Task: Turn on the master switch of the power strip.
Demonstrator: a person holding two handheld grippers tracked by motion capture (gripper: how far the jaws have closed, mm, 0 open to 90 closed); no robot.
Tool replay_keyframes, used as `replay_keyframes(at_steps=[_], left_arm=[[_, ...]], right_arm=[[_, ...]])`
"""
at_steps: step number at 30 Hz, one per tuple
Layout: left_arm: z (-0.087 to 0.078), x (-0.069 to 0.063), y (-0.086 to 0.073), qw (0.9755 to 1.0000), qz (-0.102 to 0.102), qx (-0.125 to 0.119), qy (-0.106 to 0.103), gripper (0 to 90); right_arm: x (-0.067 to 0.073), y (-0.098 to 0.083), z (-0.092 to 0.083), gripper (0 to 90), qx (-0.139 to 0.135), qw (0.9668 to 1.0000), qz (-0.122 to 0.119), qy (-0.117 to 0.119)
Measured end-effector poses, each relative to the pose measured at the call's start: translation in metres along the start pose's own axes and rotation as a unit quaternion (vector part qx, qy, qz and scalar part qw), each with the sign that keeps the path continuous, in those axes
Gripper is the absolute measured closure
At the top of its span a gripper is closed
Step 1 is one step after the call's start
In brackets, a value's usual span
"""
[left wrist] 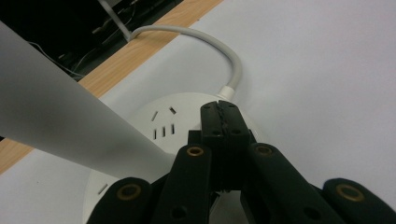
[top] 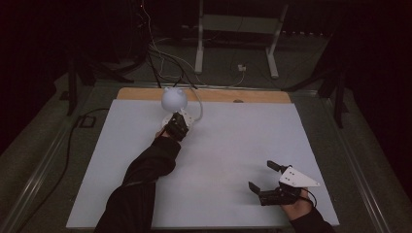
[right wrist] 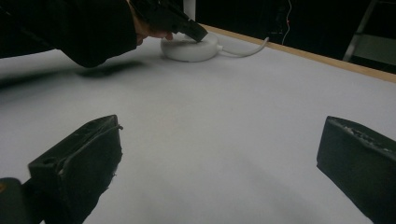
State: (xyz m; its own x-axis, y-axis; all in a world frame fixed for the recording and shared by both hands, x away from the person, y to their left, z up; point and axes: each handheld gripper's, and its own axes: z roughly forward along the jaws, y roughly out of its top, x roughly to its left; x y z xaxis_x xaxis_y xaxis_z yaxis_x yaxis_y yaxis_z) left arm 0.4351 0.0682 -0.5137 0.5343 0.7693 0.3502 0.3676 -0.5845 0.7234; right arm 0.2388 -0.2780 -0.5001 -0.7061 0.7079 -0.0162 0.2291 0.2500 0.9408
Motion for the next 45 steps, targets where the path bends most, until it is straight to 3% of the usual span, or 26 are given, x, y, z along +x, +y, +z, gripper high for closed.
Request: replay_keyframes(at_steps=[11, 27, 29, 42, 43, 45], left_arm=[[-0.002, 0.001, 0.001, 0.9999, -0.002, 0.005, -0.011, 90.0], [0.0, 0.002, 0.008, 0.999, 0.01, 0.035, -0.025, 90.0], [0.0, 0.003, 0.009, 0.9987, 0.01, 0.038, -0.034, 90.0], [0.002, 0.003, 0.011, 0.998, 0.021, 0.048, -0.035, 90.0], [0.003, 0.002, 0.011, 0.9979, 0.03, 0.054, -0.02, 90.0], [0.003, 0.002, 0.011, 0.9977, 0.033, 0.054, -0.022, 90.0]], right_arm=[[0.001, 0.0, 0.0, 0.0, 0.002, 1.0, -0.001, 0.003], [0.001, 0.0, 0.001, 0.0, 0.003, 1.0, -0.001, 0.006], [0.001, -0.001, 0.001, 0.0, 0.004, 1.0, -0.002, 0.006], [0.003, -0.001, 0.002, 0.0, 0.005, 0.9999, -0.004, 0.008], [0.003, 0.0, 0.001, 0.0, 0.005, 0.9999, -0.004, 0.008], [0.003, 0.0, 0.001, 0.0, 0.004, 0.9999, -0.004, 0.008]])
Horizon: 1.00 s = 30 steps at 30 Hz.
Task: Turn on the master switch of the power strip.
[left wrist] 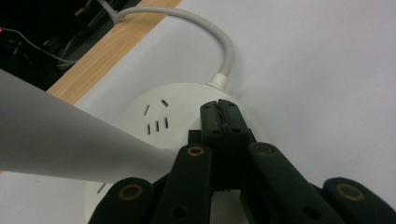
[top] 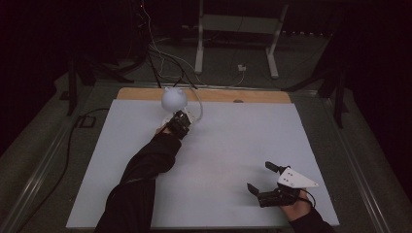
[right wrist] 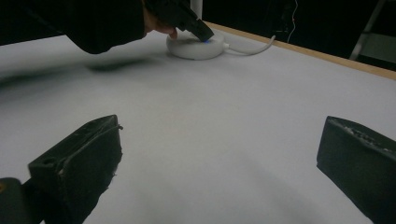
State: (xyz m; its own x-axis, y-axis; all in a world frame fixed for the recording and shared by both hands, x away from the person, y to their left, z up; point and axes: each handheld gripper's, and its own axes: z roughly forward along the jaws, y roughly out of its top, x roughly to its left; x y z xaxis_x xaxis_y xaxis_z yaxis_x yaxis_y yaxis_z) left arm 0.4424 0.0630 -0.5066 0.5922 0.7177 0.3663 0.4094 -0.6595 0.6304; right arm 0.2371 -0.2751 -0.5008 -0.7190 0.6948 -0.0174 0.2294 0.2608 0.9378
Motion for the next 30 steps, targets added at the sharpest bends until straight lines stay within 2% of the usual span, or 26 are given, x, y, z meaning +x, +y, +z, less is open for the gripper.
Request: replay_keyframes(at_steps=[3, 7, 8, 10, 11, 14, 15, 17, 20, 26, 28, 30], left_arm=[[-0.001, 0.0, 0.0, 1.0, 0.002, -0.001, -0.005, 90.0], [0.0, 0.0, 0.0, 1.0, 0.006, -0.003, -0.001, 90.0], [-0.002, 0.001, 0.0, 0.9999, 0.009, -0.007, 0.005, 90.0], [-0.003, 0.001, 0.002, 0.9999, -0.004, -0.012, -0.005, 90.0], [-0.004, 0.0, 0.004, 0.9999, 0.0, -0.013, 0.006, 90.0], [-0.014, 0.002, 0.011, 0.9994, 0.001, -0.034, 0.007, 90.0], [-0.017, 0.003, 0.012, 0.9992, -0.005, -0.039, -0.005, 90.0], [-0.022, 0.004, 0.014, 0.9991, -0.007, -0.042, -0.01, 90.0], [-0.027, 0.006, 0.014, 0.9981, -0.021, -0.047, -0.033, 90.0], [-0.04, 0.009, 0.014, 0.995, -0.04, -0.067, -0.062, 89.9], [-0.044, 0.01, 0.014, 0.9942, -0.044, -0.071, -0.069, 80.6], [-0.047, 0.012, 0.013, 0.9928, -0.051, -0.072, -0.081, 79.0]], right_arm=[[0.0, 0.0, 0.0, 0.0, 0.0, 1.0, 0.002, 0.001], [0.0, 0.0, 0.001, 0.0, 0.001, 1.0, 0.0, 0.001], [-0.001, 0.0, 0.001, 0.0, 0.001, 1.0, 0.001, 0.002], [-0.001, -0.001, 0.002, 0.0, 0.002, 1.0, 0.003, 0.002], [-0.001, -0.001, 0.002, 0.0, 0.002, 1.0, 0.003, 0.001], [-0.001, 0.0, 0.001, 0.0, 0.0, 1.0, 0.002, -0.001], [-0.001, 0.0, 0.0, 0.0, -0.001, 1.0, 0.002, -0.001], [-0.002, 0.0, 0.0, 0.0, -0.002, 1.0, 0.004, -0.002], [-0.002, 0.0, 0.0, 0.0, -0.003, 1.0, 0.003, -0.001], [-0.002, 0.001, -0.001, 0.0, -0.005, 1.0, 0.0, -0.002], [-0.002, 0.001, -0.001, 0.0, -0.005, 1.0, 0.002, -0.002], [-0.002, 0.001, -0.001, 0.0, -0.005, 1.0, 0.003, -0.002]])
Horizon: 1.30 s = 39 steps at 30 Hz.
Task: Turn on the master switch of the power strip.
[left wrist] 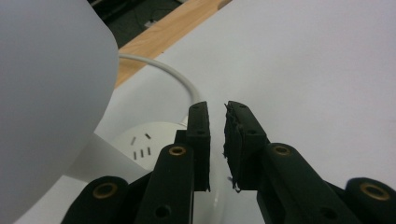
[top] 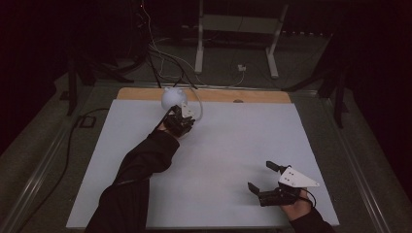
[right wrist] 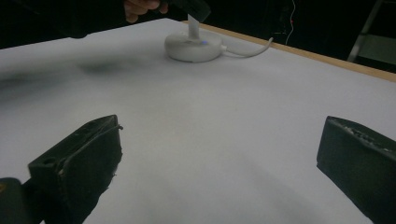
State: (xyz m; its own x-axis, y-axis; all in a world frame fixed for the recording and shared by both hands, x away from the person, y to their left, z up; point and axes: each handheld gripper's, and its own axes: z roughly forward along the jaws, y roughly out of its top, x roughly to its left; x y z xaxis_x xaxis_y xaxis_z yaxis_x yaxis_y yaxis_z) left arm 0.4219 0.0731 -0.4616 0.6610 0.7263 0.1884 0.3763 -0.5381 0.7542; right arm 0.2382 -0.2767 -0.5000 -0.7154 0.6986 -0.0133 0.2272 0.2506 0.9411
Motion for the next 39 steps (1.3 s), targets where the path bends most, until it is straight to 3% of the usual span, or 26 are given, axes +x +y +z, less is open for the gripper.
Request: replay_keyframes(at_steps=[7, 14, 19, 26, 39], left_arm=[[-0.01, -0.001, -0.002, 0.9994, -0.007, 0.007, -0.033, 56.2], [-0.02, -0.003, -0.003, 0.9979, -0.007, 0.02, -0.061, 23.4], [-0.032, 0.003, -0.003, 0.9934, -0.025, 0.015, -0.111, 0.3], [-0.052, 0.009, -0.005, 0.9912, -0.016, 0.006, -0.132, 0.2], [-0.088, 0.025, -0.027, 0.9905, -0.023, 0.007, -0.136, 0.2]], right_arm=[[0.001, 0.001, -0.001, 0.0, -0.003, 1.0, -0.001, -0.001], [0.0, 0.001, -0.001, 0.0, -0.006, 1.0, -0.001, -0.004], [-0.001, 0.001, -0.002, 0.0, -0.008, 1.0, 0.002, -0.004], [0.0, 0.001, -0.001, 0.0, -0.007, 1.0, 0.001, -0.004], [0.001, 0.002, 0.0, 0.0, -0.005, 1.0, 0.002, -0.002]])
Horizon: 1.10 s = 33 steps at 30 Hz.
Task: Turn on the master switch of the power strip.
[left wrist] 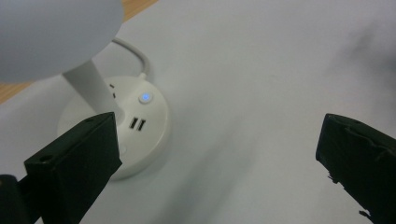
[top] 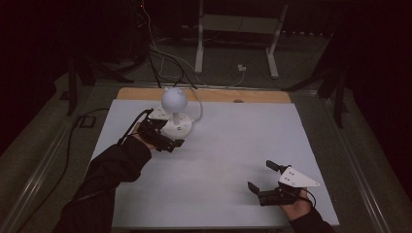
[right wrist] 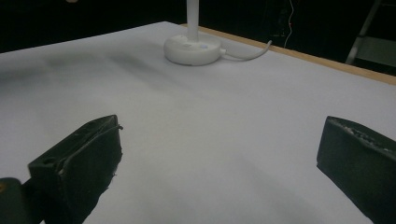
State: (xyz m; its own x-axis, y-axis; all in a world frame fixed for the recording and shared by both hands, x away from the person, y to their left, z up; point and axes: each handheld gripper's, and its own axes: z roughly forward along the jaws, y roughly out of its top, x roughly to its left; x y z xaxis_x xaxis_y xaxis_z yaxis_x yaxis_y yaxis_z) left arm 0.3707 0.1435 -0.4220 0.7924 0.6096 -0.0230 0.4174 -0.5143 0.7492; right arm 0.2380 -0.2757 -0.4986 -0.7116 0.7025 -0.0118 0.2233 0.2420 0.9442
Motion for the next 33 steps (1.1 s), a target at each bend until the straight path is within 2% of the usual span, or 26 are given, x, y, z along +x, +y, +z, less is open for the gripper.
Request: replay_keyframes(at_steps=[6, 15, 25, 33], left_arm=[[-0.017, 0.0, -0.016, 0.9999, -0.005, -0.01, 0.003, 0.2], [-0.031, -0.006, -0.047, 0.9999, -0.01, -0.006, 0.003, 0.2], [-0.032, -0.013, -0.088, 0.9996, -0.029, -0.004, -0.003, 0.2], [-0.031, -0.022, -0.115, 0.9993, -0.037, 0.0, -0.005, 0.2]], right_arm=[[0.0, 0.0, 0.0, 0.0, 0.0, 1.0, -0.001, -0.001], [0.0, 0.0, 0.0, 0.0, 0.001, 1.0, -0.002, -0.002], [0.002, 0.0, 0.001, 0.0, 0.004, 1.0, -0.005, -0.001], [0.002, 0.0, 0.001, 0.0, 0.006, 1.0, -0.005, 0.0]])
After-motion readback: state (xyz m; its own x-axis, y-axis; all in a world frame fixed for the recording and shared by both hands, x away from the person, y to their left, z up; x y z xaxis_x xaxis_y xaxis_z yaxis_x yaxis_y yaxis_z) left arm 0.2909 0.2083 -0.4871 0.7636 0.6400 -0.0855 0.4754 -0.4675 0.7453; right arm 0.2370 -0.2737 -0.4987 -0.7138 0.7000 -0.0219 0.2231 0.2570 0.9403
